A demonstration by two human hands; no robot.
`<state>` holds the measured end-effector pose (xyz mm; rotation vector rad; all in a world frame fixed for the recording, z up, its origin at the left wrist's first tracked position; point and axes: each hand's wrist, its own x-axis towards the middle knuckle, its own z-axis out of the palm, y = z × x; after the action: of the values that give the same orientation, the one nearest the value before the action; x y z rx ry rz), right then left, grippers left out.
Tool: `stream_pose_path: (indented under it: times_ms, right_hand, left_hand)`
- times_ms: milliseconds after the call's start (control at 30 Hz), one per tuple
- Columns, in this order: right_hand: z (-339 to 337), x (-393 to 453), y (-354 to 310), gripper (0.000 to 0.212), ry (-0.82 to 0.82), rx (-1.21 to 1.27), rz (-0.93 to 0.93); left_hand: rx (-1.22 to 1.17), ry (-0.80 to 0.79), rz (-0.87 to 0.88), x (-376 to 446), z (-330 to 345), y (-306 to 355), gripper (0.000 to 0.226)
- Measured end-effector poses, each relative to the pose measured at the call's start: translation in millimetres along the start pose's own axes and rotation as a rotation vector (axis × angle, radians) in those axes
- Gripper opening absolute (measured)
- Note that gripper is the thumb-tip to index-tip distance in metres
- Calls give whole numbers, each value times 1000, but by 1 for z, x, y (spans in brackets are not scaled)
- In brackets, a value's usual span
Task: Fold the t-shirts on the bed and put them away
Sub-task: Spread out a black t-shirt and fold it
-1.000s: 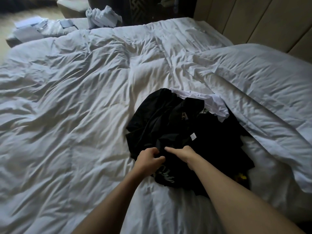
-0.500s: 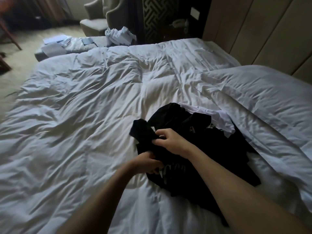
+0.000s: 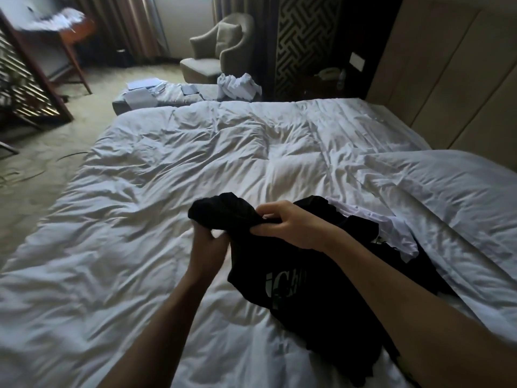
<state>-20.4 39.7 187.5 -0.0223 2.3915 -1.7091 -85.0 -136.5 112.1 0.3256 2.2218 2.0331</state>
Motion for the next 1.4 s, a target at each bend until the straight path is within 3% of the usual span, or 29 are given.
stream_pose_path:
  times_ms: [67,100,200,267,333,400,500,600,667,733,833,933,967,1100,1167,1267,1333,1400]
  right_hand:
    - [12,9,-6,4,18,-53,-23]
    - [18,14,-10,14,34,-86,-35]
    - [38,31,-26,35,75,-206,-86]
    - [51,42,-39,40,101,-277,-106]
    - [60,50,-52,37,133,-327,-130]
    - [69,57,-63,33,159,-368,-152]
    - [87,66,-83,35,177,-426,-186]
    - [109,77,-101,37,179,-513,-210]
    - [121,83,-107,27,136,-515,-174]
    - [133,85,-114,31,62,-414,-107]
    - [147,81,-127,55,-76,-95,74]
    - [160,89,-129,88,-162,-63,233]
    - [164,93,-127,88,-186,-104,264]
    - [187,106,-122,36,-354,-355,372]
    - [192,111,-121,32,-285,-596,347]
    - [198,118,-130,31,1,-865,234]
    - [199,119,-143,30,145,-962,148]
    - [197,123,-153,28,178,-1011,80]
  left_hand:
    - [-33,139,33,6,-27,6,78]
    - [-33,114,67,10,-41,11,83]
    - [35,-262,119,24,-69,33,74]
    - [147,-393,16,32,-84,48,72]
    - [192,-373,-140,41,-103,54,83]
    - [143,-450,-291,47,-127,56,88]
    - [-2,-561,-459,46,-156,59,69]
    - [-118,-510,-417,43,-178,72,21]
    - [-277,-459,-325,44,-194,86,19]
    - [-365,-426,-211,43,-213,101,18]
    - [-385,-411,-78,40,-238,123,16]
    - [-335,-402,27,40,-263,136,19]
    - [-304,-407,63,40,-271,138,21]
    - [-63,-403,182,43,-310,137,36]
    - [107,-331,225,46,-325,134,36]
    - [384,-193,296,49,-348,124,26]
    - [450,-133,283,47,-364,120,25]
    - [487,-70,247,44,-379,114,32]
